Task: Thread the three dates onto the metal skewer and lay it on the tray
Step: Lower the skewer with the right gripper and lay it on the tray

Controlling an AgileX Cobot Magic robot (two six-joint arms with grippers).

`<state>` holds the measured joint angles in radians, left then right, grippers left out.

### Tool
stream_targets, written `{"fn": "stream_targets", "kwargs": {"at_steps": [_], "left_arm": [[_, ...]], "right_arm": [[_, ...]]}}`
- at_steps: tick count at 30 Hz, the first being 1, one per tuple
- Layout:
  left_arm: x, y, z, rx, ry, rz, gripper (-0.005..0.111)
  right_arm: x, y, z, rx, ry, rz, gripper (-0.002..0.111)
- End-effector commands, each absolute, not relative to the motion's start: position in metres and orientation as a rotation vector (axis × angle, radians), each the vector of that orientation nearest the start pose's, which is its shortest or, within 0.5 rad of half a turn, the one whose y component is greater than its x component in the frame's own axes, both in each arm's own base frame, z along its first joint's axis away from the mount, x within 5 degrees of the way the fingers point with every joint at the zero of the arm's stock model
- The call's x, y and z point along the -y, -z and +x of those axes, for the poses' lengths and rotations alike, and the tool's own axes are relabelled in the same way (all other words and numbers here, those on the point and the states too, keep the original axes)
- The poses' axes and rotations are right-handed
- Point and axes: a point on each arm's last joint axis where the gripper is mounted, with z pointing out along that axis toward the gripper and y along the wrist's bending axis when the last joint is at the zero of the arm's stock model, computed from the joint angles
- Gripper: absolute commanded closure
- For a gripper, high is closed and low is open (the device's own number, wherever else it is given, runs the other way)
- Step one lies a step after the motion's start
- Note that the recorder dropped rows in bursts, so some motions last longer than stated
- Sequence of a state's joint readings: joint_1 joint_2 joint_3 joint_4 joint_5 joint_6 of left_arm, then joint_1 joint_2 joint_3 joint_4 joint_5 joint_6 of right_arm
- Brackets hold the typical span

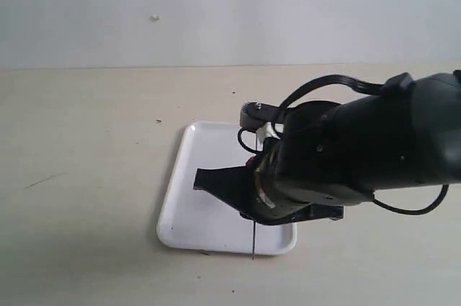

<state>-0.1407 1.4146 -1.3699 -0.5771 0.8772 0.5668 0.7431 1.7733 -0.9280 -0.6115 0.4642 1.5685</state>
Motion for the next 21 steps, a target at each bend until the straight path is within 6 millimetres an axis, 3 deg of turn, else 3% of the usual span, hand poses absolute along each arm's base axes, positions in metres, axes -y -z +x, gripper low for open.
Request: {"fn": "stream_targets", "kwargs": {"at_steps": [1,6,21], "left_arm": [[0.077,-0.377,0.29,-2.195,0.49,0.485,0.107],[0.076,-0.367,0.288,-2.21,0.486,0.47,0.107],[0.075,-0.369,0.29,-2.187,0.472,0.453,0.107]], "right_arm": [[-0.218,-0.164,0.269,-2.537,-0.134,0.417,0.108],[-0.229,-0.156,0.28,-2.543,-0.126,0.43,0.108],[-0.237,-0.121,0.285,-2.603,-0.088,0.359,0.108]]}}
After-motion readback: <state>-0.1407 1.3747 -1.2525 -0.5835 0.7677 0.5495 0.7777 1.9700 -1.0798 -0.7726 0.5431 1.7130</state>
